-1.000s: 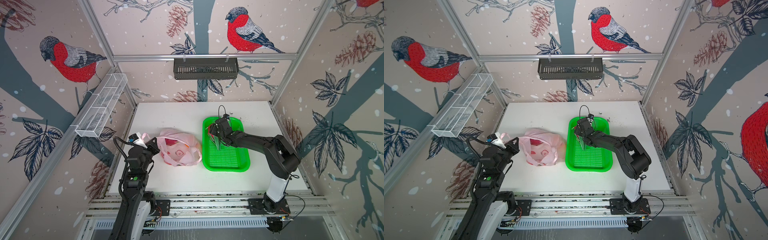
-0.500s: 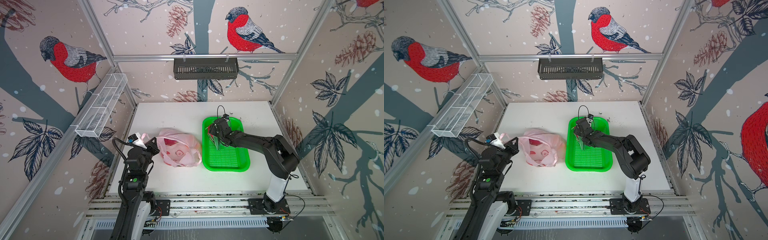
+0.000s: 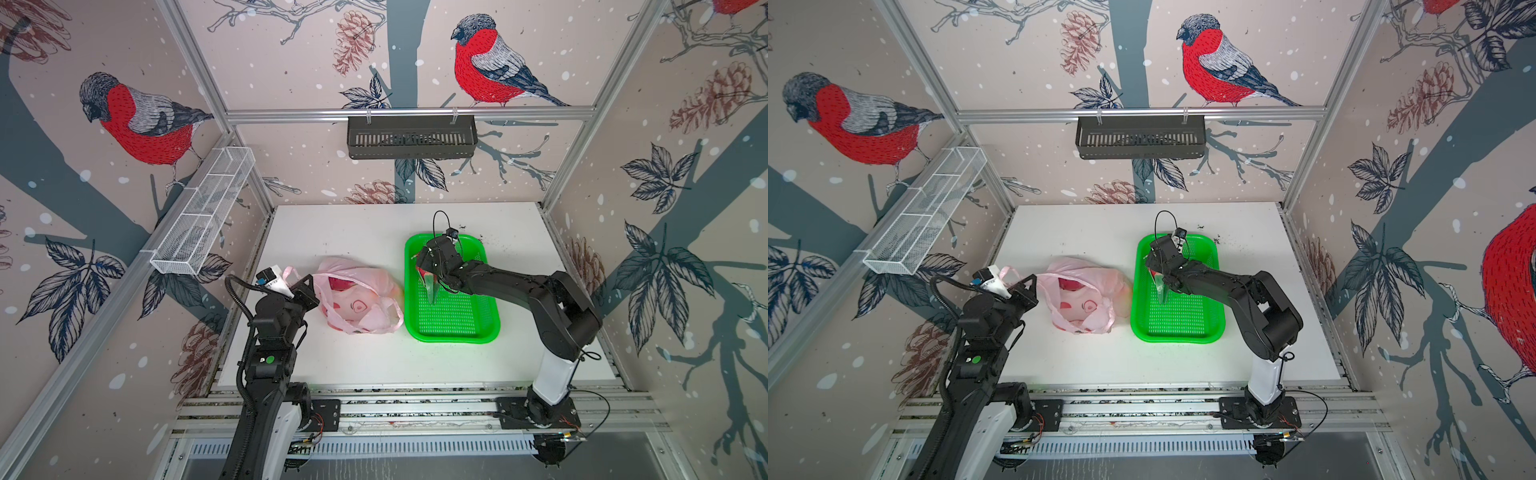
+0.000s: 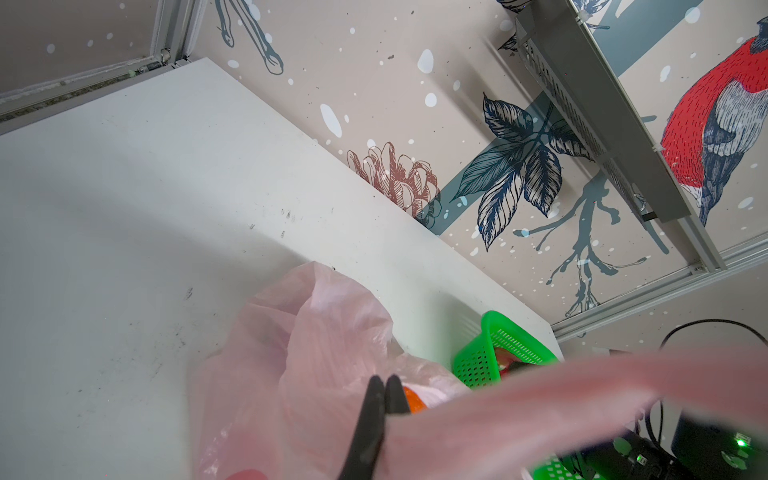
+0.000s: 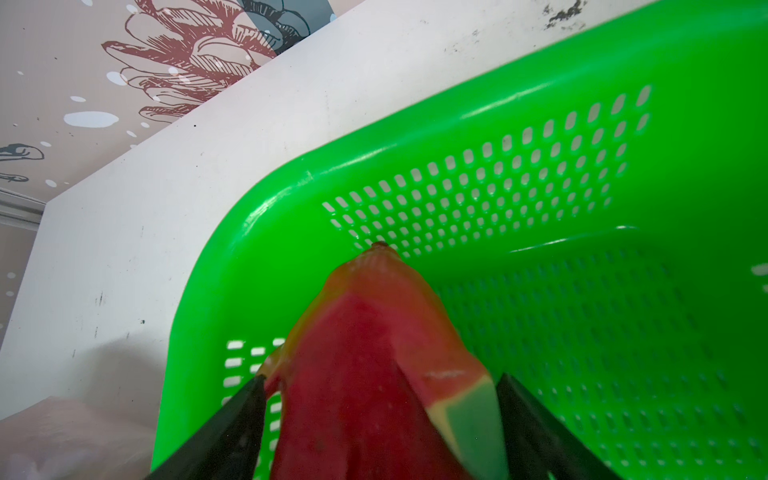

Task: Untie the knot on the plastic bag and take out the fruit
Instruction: 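Lower the dragon fruit into the green basket and open the right gripper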

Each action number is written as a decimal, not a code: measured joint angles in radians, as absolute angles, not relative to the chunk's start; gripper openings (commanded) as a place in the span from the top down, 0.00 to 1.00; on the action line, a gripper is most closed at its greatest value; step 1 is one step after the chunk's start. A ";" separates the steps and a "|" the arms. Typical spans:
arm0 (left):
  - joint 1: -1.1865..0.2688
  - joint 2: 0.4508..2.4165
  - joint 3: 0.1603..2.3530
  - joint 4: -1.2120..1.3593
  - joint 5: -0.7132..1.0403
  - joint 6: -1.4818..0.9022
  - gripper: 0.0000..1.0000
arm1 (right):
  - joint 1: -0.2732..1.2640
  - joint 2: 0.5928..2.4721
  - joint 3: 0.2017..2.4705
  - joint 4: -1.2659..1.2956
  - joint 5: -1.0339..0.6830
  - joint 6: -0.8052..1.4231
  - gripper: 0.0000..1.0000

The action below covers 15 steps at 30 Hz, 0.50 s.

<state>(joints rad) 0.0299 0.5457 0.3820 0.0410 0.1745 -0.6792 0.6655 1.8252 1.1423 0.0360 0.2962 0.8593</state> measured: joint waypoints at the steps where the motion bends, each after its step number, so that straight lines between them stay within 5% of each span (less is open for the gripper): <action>1: 0.030 0.546 0.382 0.041 0.176 -0.679 1.00 | 0.667 1.822 1.142 0.033 0.298 0.859 0.10; 15: 0.030 0.579 0.395 0.041 0.188 -0.669 1.00 | 0.727 1.650 1.153 -0.056 0.389 0.801 0.10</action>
